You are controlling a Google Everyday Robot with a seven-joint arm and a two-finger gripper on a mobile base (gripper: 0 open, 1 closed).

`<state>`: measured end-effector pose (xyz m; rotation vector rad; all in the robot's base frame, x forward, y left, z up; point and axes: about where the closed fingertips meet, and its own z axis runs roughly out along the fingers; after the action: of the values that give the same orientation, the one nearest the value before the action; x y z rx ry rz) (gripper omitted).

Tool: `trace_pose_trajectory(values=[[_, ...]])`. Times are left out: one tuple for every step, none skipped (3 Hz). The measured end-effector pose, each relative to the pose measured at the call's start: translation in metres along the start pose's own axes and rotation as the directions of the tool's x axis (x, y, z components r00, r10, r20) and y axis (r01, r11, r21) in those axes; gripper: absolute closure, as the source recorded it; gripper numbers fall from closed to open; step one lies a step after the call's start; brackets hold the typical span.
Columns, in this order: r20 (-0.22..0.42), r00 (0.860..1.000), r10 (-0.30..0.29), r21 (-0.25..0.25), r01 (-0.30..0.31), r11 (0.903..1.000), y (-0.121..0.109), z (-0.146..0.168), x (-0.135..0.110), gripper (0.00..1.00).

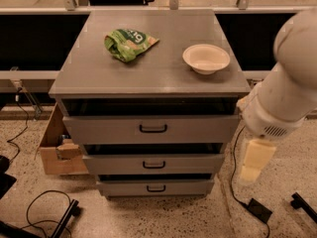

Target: Open bottom drawer

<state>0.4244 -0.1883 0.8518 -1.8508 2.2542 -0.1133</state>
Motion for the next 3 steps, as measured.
trace_pose_trajectory(values=[[-0.051, 0.998, -0.043, 0.026, 0.045, 0.9987, 0.015, 0.068, -0.004, 0.00], [-0.091, 0.992, -0.088, 0.039, 0.092, 0.9950, 0.024, 0.143, -0.003, 0.00], [-0.101, 0.988, -0.115, 0.020, 0.117, 0.9929, 0.035, 0.213, -0.001, 0.00]])
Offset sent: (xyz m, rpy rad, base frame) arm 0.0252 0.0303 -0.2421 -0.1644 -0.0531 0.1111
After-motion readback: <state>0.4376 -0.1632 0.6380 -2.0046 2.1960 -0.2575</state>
